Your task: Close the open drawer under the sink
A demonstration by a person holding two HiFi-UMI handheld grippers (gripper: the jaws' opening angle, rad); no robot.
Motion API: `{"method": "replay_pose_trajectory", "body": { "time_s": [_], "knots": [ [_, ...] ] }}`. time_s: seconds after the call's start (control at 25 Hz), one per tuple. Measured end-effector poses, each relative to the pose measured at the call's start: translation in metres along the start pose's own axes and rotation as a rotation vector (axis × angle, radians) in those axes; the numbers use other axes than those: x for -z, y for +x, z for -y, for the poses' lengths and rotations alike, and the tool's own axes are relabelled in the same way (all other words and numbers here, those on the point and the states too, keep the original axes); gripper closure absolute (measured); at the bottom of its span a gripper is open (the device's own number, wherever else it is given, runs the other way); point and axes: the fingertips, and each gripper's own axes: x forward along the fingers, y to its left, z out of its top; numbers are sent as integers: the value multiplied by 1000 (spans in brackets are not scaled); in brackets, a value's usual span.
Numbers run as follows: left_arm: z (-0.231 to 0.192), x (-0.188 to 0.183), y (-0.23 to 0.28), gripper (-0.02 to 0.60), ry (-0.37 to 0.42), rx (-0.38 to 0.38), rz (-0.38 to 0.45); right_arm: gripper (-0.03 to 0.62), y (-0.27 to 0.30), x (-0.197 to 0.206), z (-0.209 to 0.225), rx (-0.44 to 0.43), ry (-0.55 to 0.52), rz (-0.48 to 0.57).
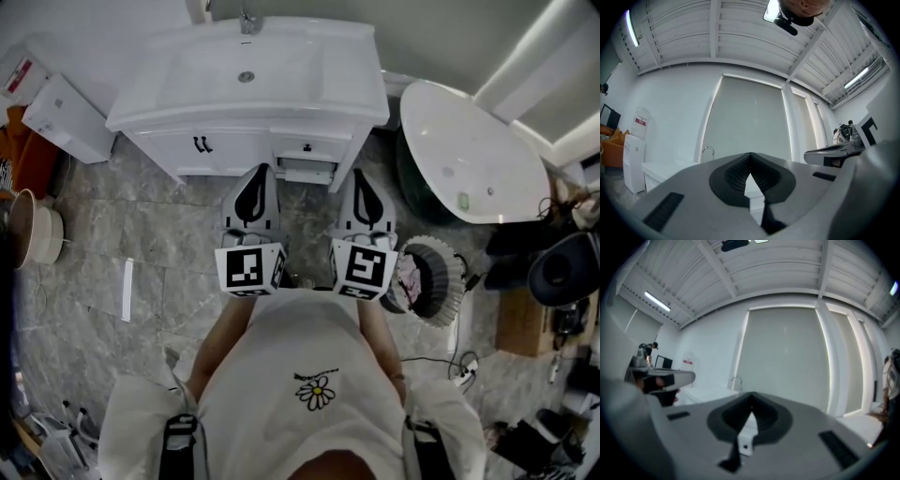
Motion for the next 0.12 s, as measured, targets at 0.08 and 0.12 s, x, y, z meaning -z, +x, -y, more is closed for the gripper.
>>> {"method": "replay_pose_trajectory", "body": {
  "time_s": [0.08,0.12],
  "knots": [
    [4,0,0,560,0,3,1,565,-1,2,3,-2,14,-3],
    [6,0,0,560,0,4,1,565,-2,4,5,-2,21,-5]
  ]
}}
